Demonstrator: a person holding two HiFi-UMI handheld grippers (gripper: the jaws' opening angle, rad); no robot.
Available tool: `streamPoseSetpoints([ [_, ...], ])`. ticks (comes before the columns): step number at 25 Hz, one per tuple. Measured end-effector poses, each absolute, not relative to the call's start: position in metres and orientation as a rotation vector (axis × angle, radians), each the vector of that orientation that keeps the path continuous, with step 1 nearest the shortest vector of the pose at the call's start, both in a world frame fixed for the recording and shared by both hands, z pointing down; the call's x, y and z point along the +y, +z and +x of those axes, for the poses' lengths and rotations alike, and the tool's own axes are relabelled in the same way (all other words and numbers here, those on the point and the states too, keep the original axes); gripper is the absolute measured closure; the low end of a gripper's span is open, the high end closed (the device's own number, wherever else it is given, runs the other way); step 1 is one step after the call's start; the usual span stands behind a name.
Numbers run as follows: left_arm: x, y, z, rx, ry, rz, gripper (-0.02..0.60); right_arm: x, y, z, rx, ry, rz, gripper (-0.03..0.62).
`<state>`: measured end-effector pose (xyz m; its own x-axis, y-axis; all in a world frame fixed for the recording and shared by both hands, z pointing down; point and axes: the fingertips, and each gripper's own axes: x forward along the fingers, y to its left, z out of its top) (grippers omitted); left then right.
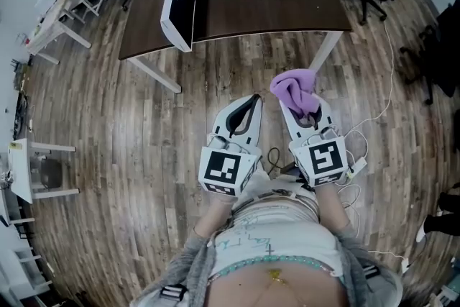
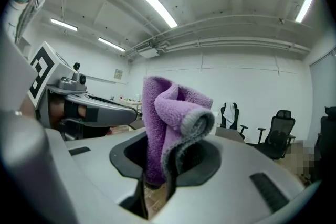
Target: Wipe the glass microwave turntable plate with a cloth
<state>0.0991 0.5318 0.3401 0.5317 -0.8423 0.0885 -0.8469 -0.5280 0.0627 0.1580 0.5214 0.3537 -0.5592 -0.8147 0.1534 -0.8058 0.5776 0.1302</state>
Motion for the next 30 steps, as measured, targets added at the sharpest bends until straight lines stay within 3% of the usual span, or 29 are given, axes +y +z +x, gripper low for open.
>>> streamPoseSetpoints([
  [17, 0.47, 0.353, 0.046, -1.473, 0.048, 2.582, 0.583, 0.462, 0.367, 0.094, -2.587, -0.068, 1.236, 0.487],
  [30, 0.346, 0.339, 0.059, -1.533, 0.079, 2.567, 0.583, 0.329, 0.36, 0.107, -2.724, 0.038, 1.164, 0.487],
])
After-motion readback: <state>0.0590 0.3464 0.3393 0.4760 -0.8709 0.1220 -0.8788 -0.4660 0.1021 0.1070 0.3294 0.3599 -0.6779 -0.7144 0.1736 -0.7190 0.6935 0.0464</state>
